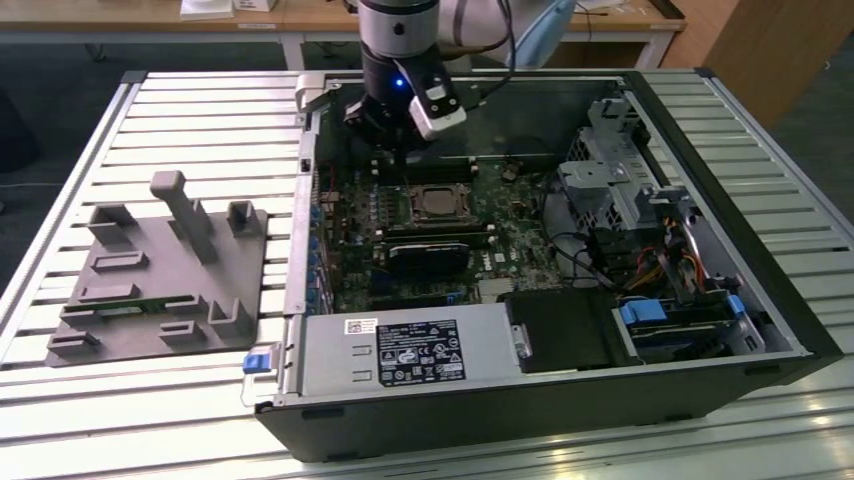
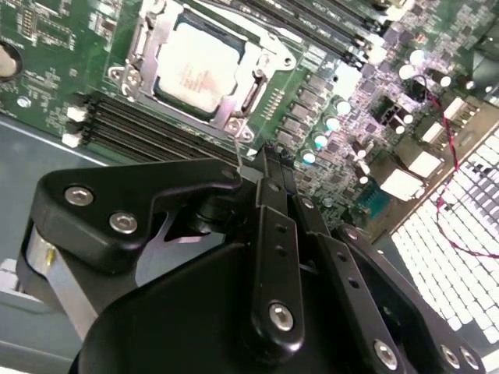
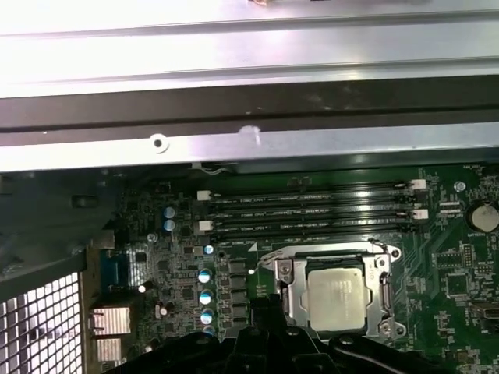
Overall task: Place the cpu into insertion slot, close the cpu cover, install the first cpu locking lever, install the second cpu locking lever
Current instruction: 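Install the first cpu locking lever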
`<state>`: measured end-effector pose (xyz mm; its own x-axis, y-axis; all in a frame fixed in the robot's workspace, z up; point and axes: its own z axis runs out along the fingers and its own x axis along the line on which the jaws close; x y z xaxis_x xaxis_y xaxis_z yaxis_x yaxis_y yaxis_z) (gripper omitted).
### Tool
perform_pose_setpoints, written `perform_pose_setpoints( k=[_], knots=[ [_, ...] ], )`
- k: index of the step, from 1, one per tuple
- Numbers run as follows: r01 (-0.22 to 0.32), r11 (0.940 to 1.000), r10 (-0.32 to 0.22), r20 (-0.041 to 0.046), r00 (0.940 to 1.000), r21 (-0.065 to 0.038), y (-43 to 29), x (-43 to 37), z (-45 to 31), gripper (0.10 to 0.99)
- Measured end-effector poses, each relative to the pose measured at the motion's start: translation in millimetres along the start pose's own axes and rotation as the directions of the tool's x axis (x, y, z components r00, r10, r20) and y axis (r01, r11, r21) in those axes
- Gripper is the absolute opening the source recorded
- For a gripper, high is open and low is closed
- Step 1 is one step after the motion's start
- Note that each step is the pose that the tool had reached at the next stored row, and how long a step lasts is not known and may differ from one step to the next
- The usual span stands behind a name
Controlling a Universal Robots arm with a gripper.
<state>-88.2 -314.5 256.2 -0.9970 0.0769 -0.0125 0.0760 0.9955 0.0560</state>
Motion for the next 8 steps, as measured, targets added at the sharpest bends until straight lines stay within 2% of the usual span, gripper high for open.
perform_pose_setpoints(
  k=[8],
  knots=[
    [0.001,1.0000,-0.001,0.0001,1.0000,0.000,-0.2,11.3,2.2,0.106]
  ],
)
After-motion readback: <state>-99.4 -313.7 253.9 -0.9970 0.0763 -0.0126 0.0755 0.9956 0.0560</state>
